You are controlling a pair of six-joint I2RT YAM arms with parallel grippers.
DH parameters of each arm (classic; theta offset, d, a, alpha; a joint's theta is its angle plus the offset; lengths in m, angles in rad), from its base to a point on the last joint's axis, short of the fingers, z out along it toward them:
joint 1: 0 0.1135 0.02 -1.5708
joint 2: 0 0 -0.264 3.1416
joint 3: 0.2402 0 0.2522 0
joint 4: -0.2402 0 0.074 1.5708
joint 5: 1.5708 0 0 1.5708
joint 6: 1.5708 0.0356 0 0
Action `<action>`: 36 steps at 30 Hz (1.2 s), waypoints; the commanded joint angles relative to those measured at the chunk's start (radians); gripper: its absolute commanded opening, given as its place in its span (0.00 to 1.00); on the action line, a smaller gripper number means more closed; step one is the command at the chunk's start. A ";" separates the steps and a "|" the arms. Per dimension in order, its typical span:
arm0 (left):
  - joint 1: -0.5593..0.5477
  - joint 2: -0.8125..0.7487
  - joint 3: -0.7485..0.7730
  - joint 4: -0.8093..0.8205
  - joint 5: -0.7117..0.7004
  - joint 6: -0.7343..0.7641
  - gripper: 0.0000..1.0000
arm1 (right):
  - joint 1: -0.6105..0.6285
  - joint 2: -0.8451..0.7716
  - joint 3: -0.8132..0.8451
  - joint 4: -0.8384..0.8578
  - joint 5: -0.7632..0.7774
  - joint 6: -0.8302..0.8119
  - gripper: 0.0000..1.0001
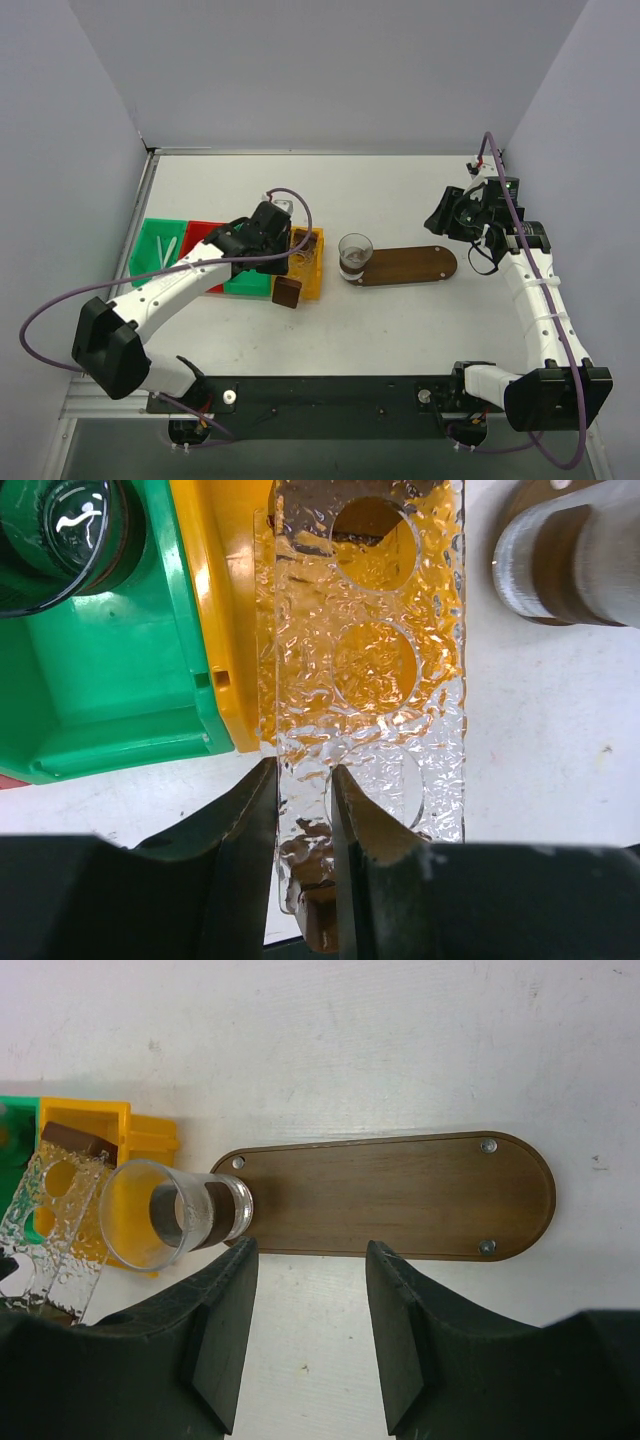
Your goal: Prepare toiletry sets of a toothbrush and toothpaste on the tray
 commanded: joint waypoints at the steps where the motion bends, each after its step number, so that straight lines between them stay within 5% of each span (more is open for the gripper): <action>1: -0.005 -0.114 0.018 0.071 0.052 0.023 0.00 | 0.013 -0.018 0.046 0.016 -0.029 0.015 0.43; 12: -0.004 -0.254 -0.080 0.068 0.098 0.052 0.00 | 0.140 0.022 0.129 0.019 -0.025 0.048 0.45; 27: 0.007 -0.366 -0.220 0.121 0.153 0.032 0.00 | 0.522 0.183 0.205 0.026 0.035 -0.002 0.45; 36: 0.011 -0.432 -0.215 0.123 0.210 0.026 0.00 | 0.573 0.209 0.265 0.025 0.037 0.002 0.45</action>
